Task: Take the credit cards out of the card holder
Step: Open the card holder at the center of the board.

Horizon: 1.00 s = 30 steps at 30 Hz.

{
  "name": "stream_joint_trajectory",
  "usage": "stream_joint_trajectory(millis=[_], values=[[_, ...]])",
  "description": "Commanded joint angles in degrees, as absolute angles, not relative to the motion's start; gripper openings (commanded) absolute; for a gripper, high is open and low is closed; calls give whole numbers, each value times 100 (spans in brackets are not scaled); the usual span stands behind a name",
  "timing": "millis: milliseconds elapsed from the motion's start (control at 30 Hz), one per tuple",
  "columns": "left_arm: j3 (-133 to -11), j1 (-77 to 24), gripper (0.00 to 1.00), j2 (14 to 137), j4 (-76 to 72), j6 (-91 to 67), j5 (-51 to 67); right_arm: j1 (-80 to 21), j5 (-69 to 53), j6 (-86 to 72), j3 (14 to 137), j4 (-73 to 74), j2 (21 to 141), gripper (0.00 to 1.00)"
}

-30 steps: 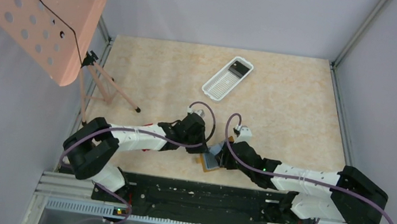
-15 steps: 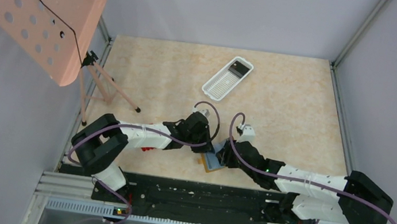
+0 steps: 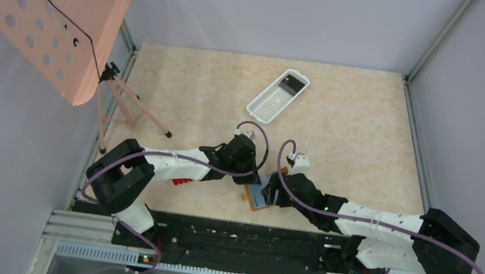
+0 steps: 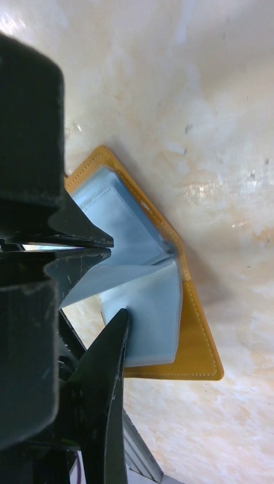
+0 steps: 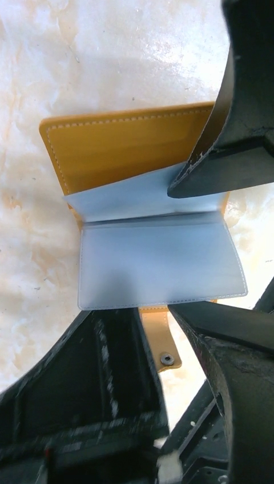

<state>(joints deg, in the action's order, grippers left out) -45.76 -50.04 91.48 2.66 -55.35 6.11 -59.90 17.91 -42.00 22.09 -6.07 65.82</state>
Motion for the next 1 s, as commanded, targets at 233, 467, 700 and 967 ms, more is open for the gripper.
stream_joint_trajectory(millis=[233,467,700,967], values=[[-4146,-4869,8,8135,664,-5630,184,-6223,1856,-3918,2584,-591,7190,69],[-3425,-4878,8,7996,153,-5881,467,-6364,2044,-3900,2762,-516,7598,69],[-3196,-4883,9,7905,45,-5933,504,-6406,2101,-3952,2735,-577,7702,60],[-3182,-4879,9,7726,173,-5892,384,-6406,2044,-4061,2614,-770,7504,40]])
